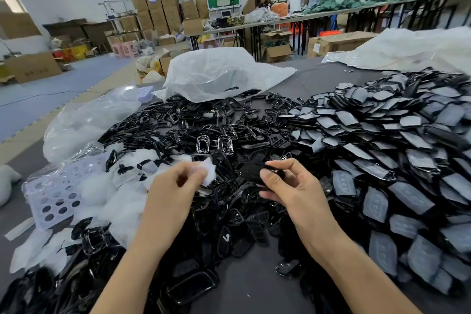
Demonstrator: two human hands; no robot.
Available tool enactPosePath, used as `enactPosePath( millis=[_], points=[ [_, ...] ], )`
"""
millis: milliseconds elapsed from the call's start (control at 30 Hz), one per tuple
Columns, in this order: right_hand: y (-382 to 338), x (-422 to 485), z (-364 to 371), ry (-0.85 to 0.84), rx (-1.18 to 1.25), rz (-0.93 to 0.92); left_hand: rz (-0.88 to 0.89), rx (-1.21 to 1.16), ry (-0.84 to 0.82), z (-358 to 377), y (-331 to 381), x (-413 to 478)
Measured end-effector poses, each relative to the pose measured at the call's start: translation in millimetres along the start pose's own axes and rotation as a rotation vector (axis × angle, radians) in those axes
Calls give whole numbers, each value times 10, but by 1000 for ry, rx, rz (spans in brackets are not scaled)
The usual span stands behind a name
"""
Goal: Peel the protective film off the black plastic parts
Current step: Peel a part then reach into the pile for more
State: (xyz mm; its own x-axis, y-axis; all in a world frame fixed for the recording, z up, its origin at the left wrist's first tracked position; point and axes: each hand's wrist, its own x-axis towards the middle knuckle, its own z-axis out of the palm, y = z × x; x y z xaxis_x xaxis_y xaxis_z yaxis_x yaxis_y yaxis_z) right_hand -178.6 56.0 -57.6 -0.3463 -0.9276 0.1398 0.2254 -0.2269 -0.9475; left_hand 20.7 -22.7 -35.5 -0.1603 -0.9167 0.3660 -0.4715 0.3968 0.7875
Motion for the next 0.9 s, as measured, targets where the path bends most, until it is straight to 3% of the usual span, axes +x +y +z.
enactPosePath(
  millis=[100,267,467,567,700,767,900],
  points=[
    [-3,-44,43,-136,46,39,-76,-212,-79,141,138,-193],
    [37,-65,105,-180,125,71,-83,-280,-165,290,187,-279],
    [39,-28,69,-121,126,120,-83,-395,12,194,108,-264],
    [50,-14,46,-104,132,104,-20,-250,-13,159,73,-284],
    [38,-19,45,-109,116,67,169,184,-34,228,56,-349],
    [26,-24,43,-124,124,63,187,224,-53,251,87,-372],
    [10,-47,63,-158,105,81,121,67,-35,256,115,-362]
  ],
)
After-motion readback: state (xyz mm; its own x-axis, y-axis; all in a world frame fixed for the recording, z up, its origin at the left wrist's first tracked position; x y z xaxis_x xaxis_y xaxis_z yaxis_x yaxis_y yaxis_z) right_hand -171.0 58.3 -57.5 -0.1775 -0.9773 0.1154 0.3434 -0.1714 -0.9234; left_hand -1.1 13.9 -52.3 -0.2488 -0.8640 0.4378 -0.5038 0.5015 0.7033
